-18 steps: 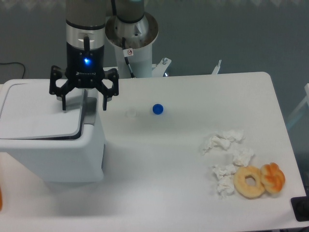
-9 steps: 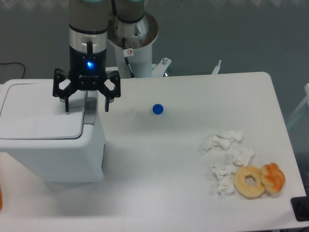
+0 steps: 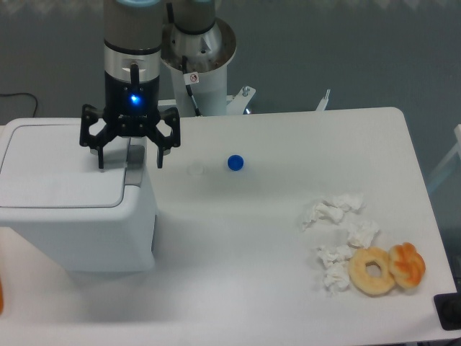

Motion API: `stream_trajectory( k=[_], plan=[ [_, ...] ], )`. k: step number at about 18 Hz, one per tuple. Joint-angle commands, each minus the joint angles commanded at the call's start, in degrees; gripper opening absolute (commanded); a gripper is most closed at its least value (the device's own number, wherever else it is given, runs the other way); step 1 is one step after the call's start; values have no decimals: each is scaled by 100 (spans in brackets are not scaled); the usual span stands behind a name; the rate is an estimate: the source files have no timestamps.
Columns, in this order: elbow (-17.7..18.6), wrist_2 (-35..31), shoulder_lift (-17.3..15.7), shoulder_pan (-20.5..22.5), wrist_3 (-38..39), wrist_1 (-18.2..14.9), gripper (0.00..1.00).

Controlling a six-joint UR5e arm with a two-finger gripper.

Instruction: Close the trash can

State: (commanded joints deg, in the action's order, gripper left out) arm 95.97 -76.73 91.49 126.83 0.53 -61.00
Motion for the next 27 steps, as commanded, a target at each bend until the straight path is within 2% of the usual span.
stream_trajectory(
  k=[9,14,18,20,24,27],
  plan=[
    [18,18,-9,52,-44,18,100],
    [-377,70,-35,97,9,-17,100],
    [-492,88,0,395,-61,-9,100],
    [-492,70,70,632,-646,9,100],
    [-483,35,298,1316,-2457,-9,100],
    [-606,-17,693,1844,-3644,-26,100]
  ],
)
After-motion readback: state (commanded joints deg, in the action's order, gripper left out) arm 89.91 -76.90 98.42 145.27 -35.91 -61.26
